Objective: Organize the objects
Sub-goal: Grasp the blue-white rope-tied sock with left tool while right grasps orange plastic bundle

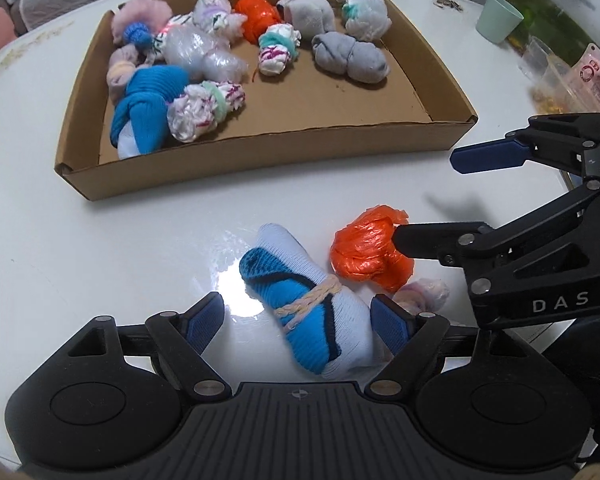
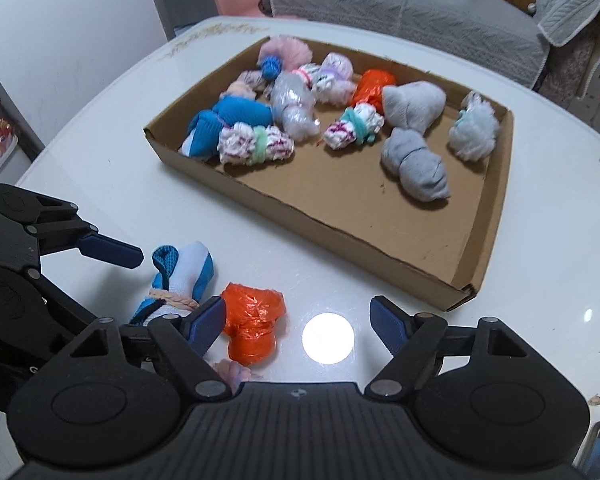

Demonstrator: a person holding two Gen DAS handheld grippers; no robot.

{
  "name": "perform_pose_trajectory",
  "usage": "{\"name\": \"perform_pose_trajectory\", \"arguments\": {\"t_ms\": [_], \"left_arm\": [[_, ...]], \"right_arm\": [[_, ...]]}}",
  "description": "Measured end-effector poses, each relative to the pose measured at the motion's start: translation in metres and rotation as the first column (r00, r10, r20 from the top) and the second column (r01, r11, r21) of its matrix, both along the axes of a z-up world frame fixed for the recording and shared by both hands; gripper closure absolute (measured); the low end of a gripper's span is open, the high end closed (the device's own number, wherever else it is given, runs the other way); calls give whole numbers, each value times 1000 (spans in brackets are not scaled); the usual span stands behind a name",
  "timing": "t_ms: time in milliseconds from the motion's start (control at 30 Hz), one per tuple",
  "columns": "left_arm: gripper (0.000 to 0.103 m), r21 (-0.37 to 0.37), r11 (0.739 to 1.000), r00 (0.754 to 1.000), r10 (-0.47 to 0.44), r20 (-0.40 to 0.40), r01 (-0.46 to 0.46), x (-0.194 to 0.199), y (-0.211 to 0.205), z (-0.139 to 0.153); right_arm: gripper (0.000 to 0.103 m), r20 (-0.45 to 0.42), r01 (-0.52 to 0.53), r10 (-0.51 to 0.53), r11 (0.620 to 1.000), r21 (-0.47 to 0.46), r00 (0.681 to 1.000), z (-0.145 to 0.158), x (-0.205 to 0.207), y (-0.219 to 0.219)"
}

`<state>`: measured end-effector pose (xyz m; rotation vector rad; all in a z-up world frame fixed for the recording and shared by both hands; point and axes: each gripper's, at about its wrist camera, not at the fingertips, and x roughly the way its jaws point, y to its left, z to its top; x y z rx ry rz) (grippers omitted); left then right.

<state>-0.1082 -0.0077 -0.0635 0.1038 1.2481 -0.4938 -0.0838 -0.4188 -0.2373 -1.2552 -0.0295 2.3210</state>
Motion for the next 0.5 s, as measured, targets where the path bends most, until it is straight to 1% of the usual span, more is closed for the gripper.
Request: {"name": "perform_pose_trajectory", "arguments": {"t_ms": [300, 400, 500], "left_arm": [[18, 19, 1000, 1000, 1, 12, -1, 1, 7, -1], [18, 62, 998, 999, 1, 33, -3, 1, 10, -1], [21, 91, 996, 999, 15, 31, -17, 4, 14, -3]], "right_arm": [[34, 10, 12, -11, 997, -70, 1000, -7, -4, 5], [35, 13, 12, -11, 996, -87, 1000, -7, -4, 5], [37, 25, 9, -7, 995, -95, 1000, -10, -7, 5]]}}
